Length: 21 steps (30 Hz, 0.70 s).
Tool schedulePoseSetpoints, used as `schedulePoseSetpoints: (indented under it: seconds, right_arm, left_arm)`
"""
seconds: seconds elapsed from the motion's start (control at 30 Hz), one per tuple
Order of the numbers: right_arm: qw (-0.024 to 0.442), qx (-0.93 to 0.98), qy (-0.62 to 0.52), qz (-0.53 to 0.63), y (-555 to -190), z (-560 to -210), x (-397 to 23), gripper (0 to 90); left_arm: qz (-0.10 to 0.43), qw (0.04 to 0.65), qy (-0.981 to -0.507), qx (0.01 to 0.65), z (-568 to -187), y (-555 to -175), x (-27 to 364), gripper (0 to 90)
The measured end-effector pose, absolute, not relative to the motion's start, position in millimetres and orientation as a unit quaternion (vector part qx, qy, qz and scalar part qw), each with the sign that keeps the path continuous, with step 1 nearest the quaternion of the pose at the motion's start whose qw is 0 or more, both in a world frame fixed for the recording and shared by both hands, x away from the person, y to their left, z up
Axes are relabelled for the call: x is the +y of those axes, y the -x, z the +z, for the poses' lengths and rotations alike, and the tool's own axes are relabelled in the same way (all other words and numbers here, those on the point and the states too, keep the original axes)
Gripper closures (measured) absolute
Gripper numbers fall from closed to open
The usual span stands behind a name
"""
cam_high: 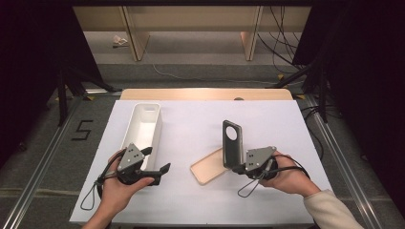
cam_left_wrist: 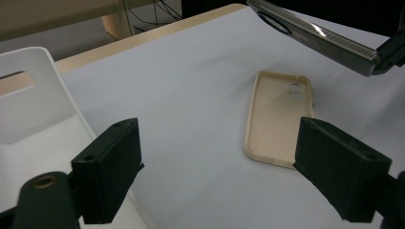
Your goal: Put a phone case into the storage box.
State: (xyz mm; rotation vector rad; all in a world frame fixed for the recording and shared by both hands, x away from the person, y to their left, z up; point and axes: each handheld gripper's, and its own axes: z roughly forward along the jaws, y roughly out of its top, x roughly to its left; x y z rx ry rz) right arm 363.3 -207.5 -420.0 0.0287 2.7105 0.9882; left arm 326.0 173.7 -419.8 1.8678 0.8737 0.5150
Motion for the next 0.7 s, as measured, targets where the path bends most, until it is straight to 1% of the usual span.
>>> schedulePoseSetpoints:
  seconds: [0.27, 0.4, 0.7]
  right_arm:
    - [0.127, 0.929, -0.005, 0.347, -359.7, -419.1, -201.9, 89.6]
    - [0.135, 0.928, -0.001, 0.348, -358.0, -419.1, -198.8, 89.6]
    - [0.129, 0.928, 0.006, 0.351, -355.6, -420.2, -192.8, 89.6]
  left_arm:
    - [0.196, 0.486, -0.774, 0.355, -411.7, -335.9, 159.6, 15.3]
    - [0.185, 0.486, -0.777, 0.355, -408.5, -340.6, 150.6, 15.2]
    - [0.163, 0.484, -0.781, 0.358, -405.0, -350.3, 132.6, 15.3]
